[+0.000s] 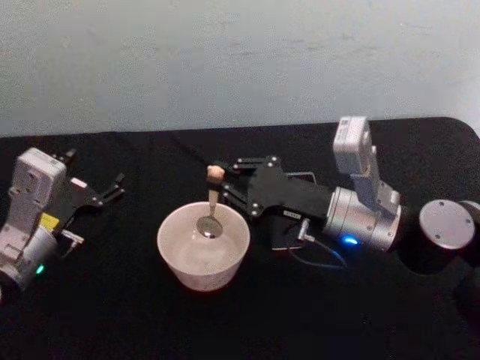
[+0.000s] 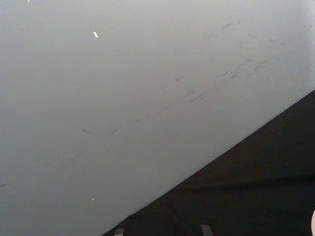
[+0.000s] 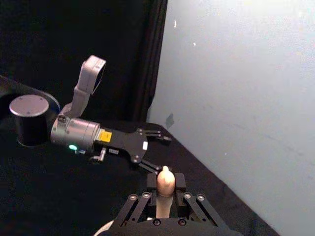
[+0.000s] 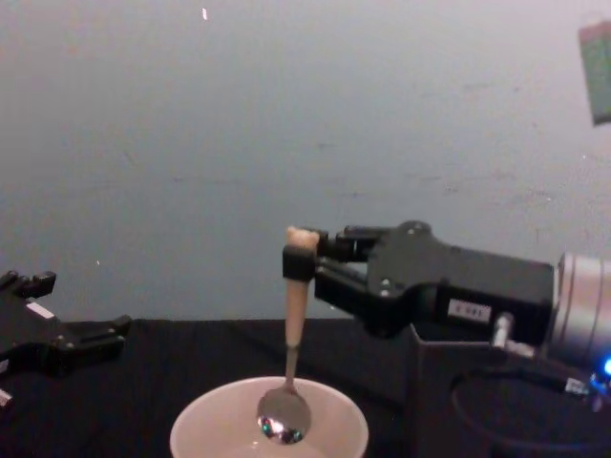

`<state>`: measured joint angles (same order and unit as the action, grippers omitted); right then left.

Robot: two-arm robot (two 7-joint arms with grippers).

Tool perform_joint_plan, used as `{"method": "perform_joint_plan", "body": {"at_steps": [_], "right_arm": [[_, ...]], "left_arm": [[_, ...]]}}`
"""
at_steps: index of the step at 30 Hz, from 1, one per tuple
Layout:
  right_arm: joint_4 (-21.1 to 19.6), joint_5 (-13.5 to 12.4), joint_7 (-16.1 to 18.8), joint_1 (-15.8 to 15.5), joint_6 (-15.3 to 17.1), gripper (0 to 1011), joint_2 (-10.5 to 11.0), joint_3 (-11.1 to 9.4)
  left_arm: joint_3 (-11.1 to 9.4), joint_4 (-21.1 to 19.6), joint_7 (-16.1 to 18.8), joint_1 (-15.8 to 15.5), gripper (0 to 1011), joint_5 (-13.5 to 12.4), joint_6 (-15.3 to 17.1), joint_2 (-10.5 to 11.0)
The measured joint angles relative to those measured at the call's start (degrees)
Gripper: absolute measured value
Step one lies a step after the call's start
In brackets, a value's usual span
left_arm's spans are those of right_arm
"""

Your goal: Pick up the stirring spoon with one hand, stir inside the cup, then place it back in its original position.

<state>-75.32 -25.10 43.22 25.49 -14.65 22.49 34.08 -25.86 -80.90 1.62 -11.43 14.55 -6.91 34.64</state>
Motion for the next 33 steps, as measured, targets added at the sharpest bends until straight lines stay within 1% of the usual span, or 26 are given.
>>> {"method": "perform_joint_plan", "body": {"at_steps": [4,10,19,25,33], "right_arm": [[2.31,1.33,0.00,0.51,-1.18,205,-1.12,0.64],[4.83,2.29,-0.08,0.98,-2.32,204,-2.59,1.00],[7.34,3.79,-0.63,1.48,-2.88,205,-4.16,1.31],[7.41,4.45,-1.03,1.35,-2.94,205,-4.14,1.12],[5.16,4.56,-1.55,-0.04,-2.67,205,-2.39,-0.28]], "left_arm": [[0.00,0.00,0.00,0.00,1001,0.00,0.00,0.00],[0.00,0.00,0.00,0.00,1001,0.00,0.00,0.00],[0.00,0.00,0.00,0.00,1001,0.00,0.00,0.00],[0.00,0.00,0.00,0.00,1001,0.00,0.00,0.00],[0.00,0.00,0.00,0.00,1001,0.00,0.00,0.00]]}}
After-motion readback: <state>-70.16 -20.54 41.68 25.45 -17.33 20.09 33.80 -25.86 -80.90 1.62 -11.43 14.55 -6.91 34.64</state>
